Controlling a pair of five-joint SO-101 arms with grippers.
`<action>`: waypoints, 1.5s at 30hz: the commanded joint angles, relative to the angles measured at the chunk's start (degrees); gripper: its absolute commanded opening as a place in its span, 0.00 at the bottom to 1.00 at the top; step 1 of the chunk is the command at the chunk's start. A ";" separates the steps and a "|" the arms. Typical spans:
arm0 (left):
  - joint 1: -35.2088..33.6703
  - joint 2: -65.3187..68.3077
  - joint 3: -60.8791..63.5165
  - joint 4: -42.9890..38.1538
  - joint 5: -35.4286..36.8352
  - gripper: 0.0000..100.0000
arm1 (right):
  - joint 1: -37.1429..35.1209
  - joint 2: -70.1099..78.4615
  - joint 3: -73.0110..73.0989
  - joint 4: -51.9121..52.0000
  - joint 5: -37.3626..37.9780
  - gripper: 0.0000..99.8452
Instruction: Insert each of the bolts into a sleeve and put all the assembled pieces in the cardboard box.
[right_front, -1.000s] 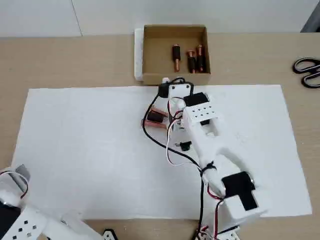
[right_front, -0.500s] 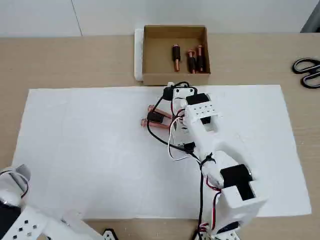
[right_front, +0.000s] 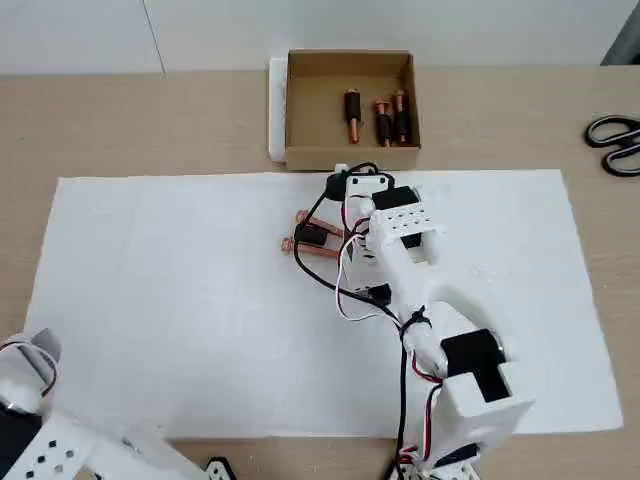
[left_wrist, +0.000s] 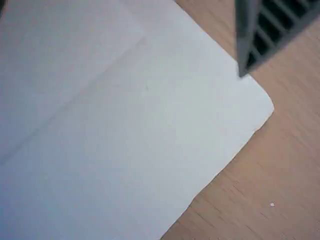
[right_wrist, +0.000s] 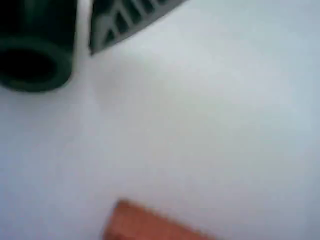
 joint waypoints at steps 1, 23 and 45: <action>0.09 -0.44 -1.98 -0.09 0.35 0.31 | 0.66 -0.22 -1.05 -0.75 -0.35 0.14; 0.09 -0.44 -1.98 -0.09 0.26 0.31 | 2.15 5.41 -2.20 -3.65 0.00 0.01; 0.18 -0.09 -2.51 0.00 0.44 0.31 | 7.69 -13.93 -2.02 -1.63 0.09 0.00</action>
